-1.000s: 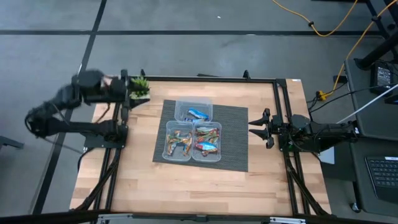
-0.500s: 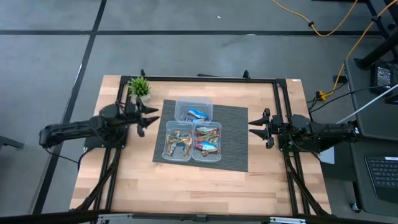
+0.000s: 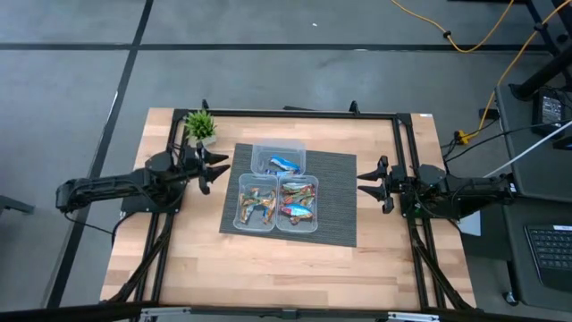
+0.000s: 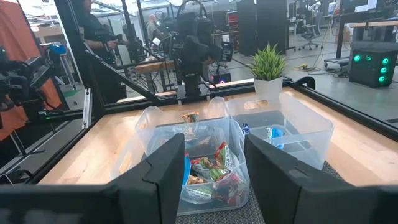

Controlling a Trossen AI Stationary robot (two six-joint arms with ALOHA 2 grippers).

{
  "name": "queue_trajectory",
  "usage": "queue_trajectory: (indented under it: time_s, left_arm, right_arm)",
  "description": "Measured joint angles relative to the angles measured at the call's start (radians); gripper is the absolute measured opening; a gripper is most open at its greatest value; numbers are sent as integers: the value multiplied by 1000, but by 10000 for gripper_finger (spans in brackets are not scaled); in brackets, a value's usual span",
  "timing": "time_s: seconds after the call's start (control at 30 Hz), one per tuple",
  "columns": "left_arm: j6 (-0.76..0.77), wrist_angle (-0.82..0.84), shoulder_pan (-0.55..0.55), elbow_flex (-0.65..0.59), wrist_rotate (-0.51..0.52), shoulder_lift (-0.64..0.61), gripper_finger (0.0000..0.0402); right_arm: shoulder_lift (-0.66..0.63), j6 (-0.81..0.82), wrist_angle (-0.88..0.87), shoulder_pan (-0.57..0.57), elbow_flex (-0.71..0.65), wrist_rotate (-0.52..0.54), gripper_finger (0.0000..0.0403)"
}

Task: Pick and place Granola Bars by type
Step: Return to Home Position

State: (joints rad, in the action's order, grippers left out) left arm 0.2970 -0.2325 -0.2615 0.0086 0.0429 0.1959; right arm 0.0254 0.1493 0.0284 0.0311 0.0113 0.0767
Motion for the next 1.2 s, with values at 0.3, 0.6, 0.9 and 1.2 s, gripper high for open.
queue_trajectory:
  time_s: [0.3, 0.6, 0.9, 1.2]
  left_arm:
    - [-3, 8, 57, 0, 34, -25, 179]
    - [-3, 2, 214, 0, 61, -196, 182]
    - [-3, -11, 271, 0, 61, -195, 182]
    - [-281, 195, 272, 0, 72, -175, 179]
  right_arm:
    - [0, 0, 0, 0, 0, 0, 169]
    - [0, 0, 0, 0, 0, 0, 169]
    - [0, 0, 0, 0, 0, 0, 169]
    - [0, 0, 0, 0, 0, 0, 169]
